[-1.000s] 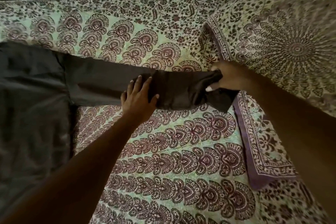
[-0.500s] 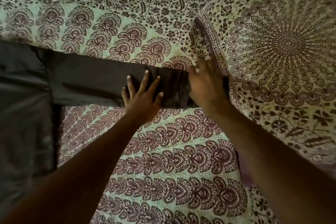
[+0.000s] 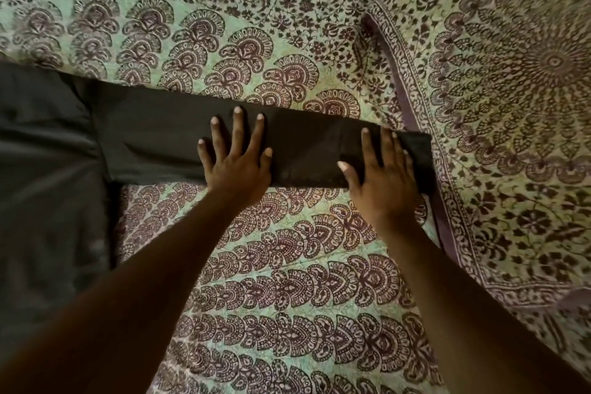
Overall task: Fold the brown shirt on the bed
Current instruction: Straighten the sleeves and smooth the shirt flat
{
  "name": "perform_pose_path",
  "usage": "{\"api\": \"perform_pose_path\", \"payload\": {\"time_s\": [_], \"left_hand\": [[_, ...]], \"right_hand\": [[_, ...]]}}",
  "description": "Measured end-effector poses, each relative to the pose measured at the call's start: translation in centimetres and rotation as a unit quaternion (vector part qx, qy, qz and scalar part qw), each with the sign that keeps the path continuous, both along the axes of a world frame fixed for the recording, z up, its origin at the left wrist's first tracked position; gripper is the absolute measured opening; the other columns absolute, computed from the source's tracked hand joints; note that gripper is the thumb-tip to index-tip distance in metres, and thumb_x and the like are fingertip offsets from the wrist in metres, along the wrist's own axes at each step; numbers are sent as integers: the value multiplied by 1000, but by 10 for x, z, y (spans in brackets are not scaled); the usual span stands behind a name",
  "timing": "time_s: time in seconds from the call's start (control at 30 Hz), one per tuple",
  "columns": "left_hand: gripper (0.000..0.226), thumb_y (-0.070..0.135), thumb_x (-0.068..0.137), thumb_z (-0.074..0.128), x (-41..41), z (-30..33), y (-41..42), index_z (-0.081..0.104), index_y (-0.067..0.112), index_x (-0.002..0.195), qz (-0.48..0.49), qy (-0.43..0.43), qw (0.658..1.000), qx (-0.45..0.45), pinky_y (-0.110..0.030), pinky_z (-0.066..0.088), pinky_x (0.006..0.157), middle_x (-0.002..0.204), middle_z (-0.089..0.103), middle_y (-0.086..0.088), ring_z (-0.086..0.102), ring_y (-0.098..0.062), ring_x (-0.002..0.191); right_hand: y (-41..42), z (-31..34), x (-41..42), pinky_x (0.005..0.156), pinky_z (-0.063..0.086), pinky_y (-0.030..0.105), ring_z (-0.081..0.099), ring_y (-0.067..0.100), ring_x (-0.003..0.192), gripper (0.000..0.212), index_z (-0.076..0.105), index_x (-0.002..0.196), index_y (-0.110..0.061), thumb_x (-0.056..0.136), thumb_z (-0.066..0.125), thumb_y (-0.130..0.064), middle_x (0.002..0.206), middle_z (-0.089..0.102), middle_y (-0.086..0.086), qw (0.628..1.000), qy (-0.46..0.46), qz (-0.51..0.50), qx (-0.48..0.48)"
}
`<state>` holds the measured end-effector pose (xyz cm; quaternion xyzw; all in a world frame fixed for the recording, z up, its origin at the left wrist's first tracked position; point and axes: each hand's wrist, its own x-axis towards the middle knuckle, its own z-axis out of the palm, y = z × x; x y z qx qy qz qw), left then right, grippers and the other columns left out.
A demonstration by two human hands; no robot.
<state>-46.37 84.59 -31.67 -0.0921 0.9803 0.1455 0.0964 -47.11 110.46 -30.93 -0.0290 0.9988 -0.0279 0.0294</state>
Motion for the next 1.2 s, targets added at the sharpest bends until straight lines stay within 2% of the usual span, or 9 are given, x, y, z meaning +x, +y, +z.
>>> {"api": "perform_pose_path", "payload": {"time_s": [0.17, 0.27, 0.43, 0.53, 0.73, 0.83, 1.0, 1.13, 1.2], "left_hand": [[63, 51, 106, 24, -5, -2, 9, -7, 45, 160, -10, -4, 1000, 14, -67, -5, 121, 170, -19, 10, -21, -41, 155], [62, 51, 105, 26, -4, -3, 6, -4, 48, 160, -5, 6, 1000, 14, -66, -3, 121, 171, -15, 12, -18, -39, 156], [61, 58, 104, 22, -6, -1, 8, -6, 50, 158, -5, -3, 1000, 7, -66, -1, 122, 171, -16, 13, -17, -37, 156], [61, 61, 103, 20, -8, 0, 5, -9, 55, 156, 2, -25, 999, 23, -64, -5, 122, 169, -20, 16, -22, -33, 156], [75, 75, 95, 32, -10, 5, -1, -8, 57, 155, -15, -70, 996, 44, -62, -8, 122, 167, -25, 18, -27, -31, 154], [90, 88, 85, 34, -12, 4, -2, -16, 57, 153, -30, -77, 996, 33, -63, -10, 122, 165, -32, 17, -30, -33, 153], [92, 89, 84, 31, -8, 6, -2, -19, 54, 154, -40, -71, 996, 29, -65, -11, 121, 165, -33, 14, -30, -36, 152], [81, 69, 92, 53, -11, 14, -7, 11, 51, 158, -4, -75, 991, 114, -59, -10, 122, 171, -14, 13, -21, -30, 156], [55, 37, 98, 62, -10, 24, -20, 45, 36, 151, 69, -2, 961, 266, -54, 11, 127, 170, 20, 4, 12, -29, 157]], "right_hand": [[-68, 4, -16, 125, 21, 53, 19, 37, 156, 64, 34, 157, -5, 102, 39, -39, 168, 23, 18, 996, 38, 52, -64], [-90, -7, -21, 125, 19, 57, 14, 29, 159, 63, 27, 162, -19, 107, 30, -51, 172, 15, 9, 990, -7, 119, -69], [-27, -4, -19, 124, 11, 60, 9, 25, 159, 68, 12, 161, -48, 100, 22, -75, 174, 6, 0, 997, 1, 70, -10], [9, 1, -15, 124, 17, 54, 19, 30, 157, 70, 19, 160, -46, 98, 24, -78, 172, 17, 5, 998, 29, 49, 19], [-17, 0, -6, 125, 16, 56, 12, 34, 158, 74, 29, 161, -25, 103, 26, -69, 170, 18, 15, 998, 37, 37, 16], [-11, -6, 4, 125, 21, 54, 15, 29, 159, 69, 25, 163, -30, 104, 29, -66, 172, 15, 9, 994, 33, 104, 0], [12, -2, 4, 126, 18, 50, 18, 31, 158, 76, 24, 163, -30, 101, 24, -73, 171, 16, 12, 999, 19, 42, 26], [-43, 5, -11, 126, 12, 56, 13, 40, 157, 76, 31, 160, -14, 102, 30, -64, 169, 19, 21, 998, 47, -43, -19], [-83, 7, -18, 127, 15, 55, 12, 39, 158, 71, 29, 160, -11, 103, 38, -51, 170, 17, 19, 997, 70, -18, -36]]}}
